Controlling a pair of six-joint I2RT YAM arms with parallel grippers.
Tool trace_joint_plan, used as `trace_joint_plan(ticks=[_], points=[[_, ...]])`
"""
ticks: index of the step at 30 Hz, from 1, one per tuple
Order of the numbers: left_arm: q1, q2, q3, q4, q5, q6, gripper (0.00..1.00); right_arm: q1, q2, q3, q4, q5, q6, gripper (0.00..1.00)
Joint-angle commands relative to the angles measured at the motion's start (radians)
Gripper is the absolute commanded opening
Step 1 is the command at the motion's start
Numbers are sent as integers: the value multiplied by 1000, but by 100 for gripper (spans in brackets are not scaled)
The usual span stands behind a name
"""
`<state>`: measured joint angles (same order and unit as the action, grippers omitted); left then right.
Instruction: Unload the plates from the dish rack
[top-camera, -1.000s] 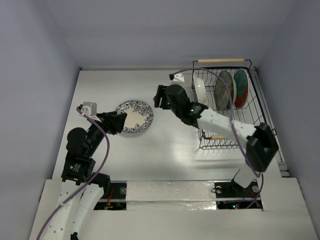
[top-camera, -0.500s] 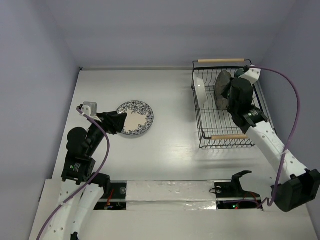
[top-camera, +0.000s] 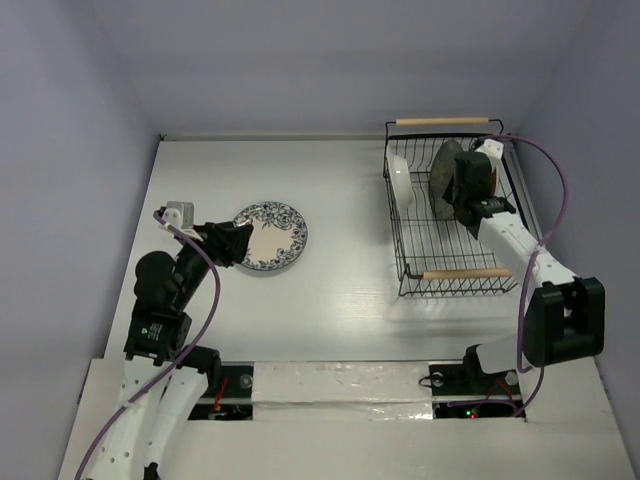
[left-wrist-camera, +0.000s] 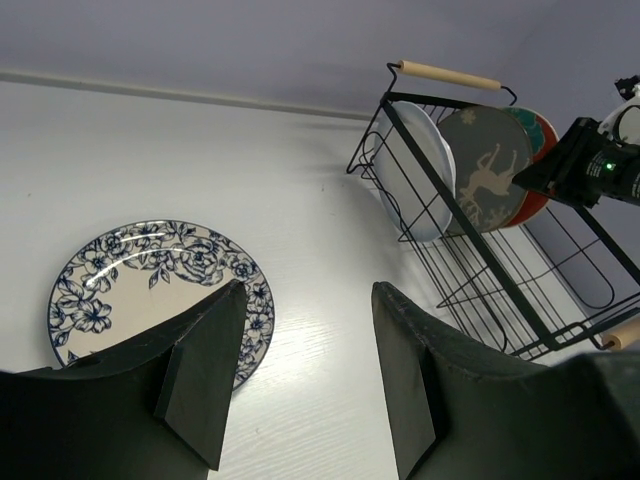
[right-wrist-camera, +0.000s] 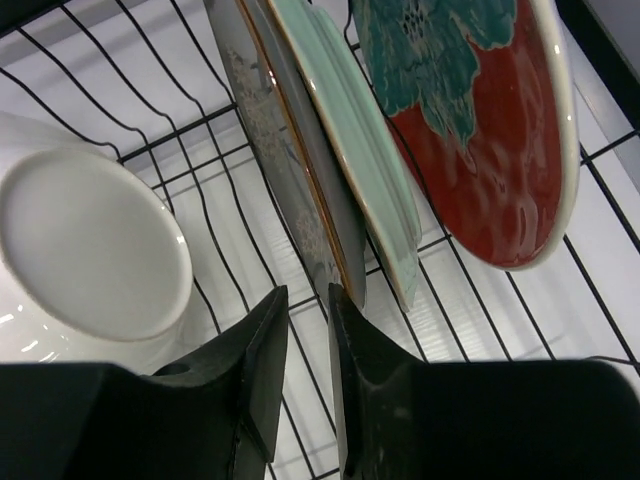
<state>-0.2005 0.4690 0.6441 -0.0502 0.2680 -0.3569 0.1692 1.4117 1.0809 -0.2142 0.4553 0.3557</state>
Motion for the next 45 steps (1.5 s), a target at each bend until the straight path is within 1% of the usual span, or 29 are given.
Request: trace_joint_plan(ticks=[1,2,5,7,8,9,11,14,17,19,25,27,34,40,43,45], points=[[7,10,32,44,22,1,50,-19,9,28,50,-3,-3,29],[7,10,32,43,23,1,50,-28,18,33,49,8,-3,33],[7,10,31,44,22,1,50,-28,56,60,39,14,-4,34],[7,11,31,43,22,3,50,-28,66,80,3,16,9,34],[7,14,31,44,23,1,50,-28,26,67,30,2,9,33],[7,16,31,44,23,1,50,-28,26,45,48,-10,9,33],[7,20,31,43,31,-1,50,-28,-40,7,58,-52,8,33],[7,25,31,42,37,-2,50,-28,-121,-28,58,-75,12,34],[16,23,29,42,39,-4,50,-28,-189,-59,68,-55,20,34],[16,23,29,44,37,-5,50,-28,-197,-81,78,-44,23,34],[16,26,28,43,39,-4,50,-28,-105,-64,78,-49,20,35],[16,26,28,44,39,-4,50,-39,-85,-52,75,-29,19,35],[26,28,28,43,39,-4,50,-48,53,33,67,-14,3,36],[26,34,29,44,45,-4,50,-48,133,89,61,19,-4,36],[26,33,29,42,45,-2,50,-48,174,115,42,48,-11,29],[26,33,29,44,43,-4,50,-48,171,116,35,85,-17,13]])
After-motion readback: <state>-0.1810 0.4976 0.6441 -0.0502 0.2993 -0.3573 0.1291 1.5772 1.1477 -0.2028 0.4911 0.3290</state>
